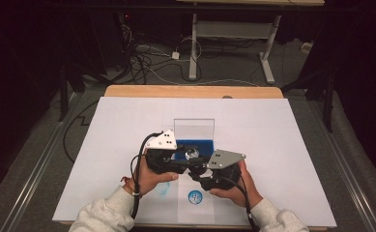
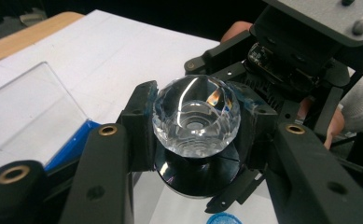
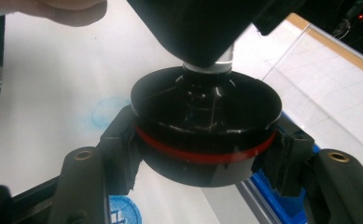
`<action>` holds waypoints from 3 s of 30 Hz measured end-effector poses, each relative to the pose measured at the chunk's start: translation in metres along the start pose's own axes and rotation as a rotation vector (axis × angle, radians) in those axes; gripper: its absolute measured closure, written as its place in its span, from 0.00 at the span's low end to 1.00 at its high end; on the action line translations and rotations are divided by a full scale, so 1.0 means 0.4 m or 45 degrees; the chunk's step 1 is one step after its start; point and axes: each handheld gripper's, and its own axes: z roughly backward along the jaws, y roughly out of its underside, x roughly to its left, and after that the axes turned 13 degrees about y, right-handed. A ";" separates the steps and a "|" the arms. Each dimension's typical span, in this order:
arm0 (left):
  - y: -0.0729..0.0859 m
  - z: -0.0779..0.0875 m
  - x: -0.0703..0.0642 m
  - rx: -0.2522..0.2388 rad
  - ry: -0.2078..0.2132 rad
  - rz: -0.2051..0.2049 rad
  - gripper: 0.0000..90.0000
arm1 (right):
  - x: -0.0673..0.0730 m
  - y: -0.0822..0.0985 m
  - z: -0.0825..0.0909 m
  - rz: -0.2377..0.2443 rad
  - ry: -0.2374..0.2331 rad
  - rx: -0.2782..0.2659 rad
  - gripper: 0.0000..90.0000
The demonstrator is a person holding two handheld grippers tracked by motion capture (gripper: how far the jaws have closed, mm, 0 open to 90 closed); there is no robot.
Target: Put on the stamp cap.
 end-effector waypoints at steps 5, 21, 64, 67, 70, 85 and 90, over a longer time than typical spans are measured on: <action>-0.011 -0.018 -0.021 0.058 -0.040 -0.070 0.61 | 0.029 -0.009 -0.007 0.047 -0.022 0.010 0.41; -0.032 0.029 -0.034 0.004 -0.080 -0.086 0.61 | 0.012 0.002 -0.013 -0.016 -0.001 0.011 0.30; -0.004 0.104 -0.006 0.136 -0.332 -0.106 0.61 | -0.097 0.091 0.155 -0.070 0.429 -0.096 0.31; -0.005 0.111 -0.005 0.128 -0.338 -0.105 0.61 | -0.100 0.104 0.162 -0.082 0.449 -0.089 0.30; -0.004 0.116 -0.004 0.129 -0.342 -0.105 0.61 | -0.103 0.118 0.169 -0.098 0.458 -0.083 0.28; 0.003 0.131 0.011 0.132 -0.360 -0.081 0.61 | -0.116 0.189 0.205 -0.161 0.526 -0.039 0.18; 0.001 0.136 0.010 0.138 -0.376 -0.088 0.61 | -0.114 0.210 0.206 -0.148 0.566 0.013 0.19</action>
